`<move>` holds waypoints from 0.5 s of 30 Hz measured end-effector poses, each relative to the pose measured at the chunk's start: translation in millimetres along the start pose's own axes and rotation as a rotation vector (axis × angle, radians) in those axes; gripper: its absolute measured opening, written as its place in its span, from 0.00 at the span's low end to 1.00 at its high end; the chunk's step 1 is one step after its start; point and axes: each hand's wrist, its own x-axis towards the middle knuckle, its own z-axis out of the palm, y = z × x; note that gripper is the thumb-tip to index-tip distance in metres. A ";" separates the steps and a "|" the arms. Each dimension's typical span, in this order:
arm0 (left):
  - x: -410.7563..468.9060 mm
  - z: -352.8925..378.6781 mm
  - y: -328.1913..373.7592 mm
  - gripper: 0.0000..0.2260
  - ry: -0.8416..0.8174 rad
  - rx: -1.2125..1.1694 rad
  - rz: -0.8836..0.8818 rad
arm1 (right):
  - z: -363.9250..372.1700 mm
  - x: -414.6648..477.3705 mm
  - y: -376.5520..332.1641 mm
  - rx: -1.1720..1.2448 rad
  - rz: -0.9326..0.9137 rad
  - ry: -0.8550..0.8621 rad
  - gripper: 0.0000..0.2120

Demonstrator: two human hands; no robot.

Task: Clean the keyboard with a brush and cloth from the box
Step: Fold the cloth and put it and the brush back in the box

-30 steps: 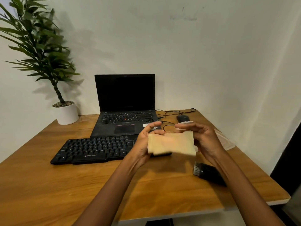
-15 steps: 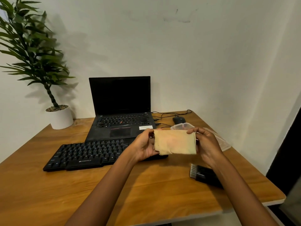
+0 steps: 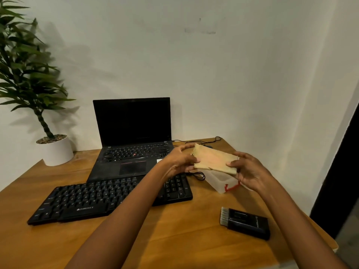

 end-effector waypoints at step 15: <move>83.2 35.7 -27.8 0.24 0.087 0.455 0.268 | 7.1 64.2 14.2 -0.451 -0.083 0.232 0.14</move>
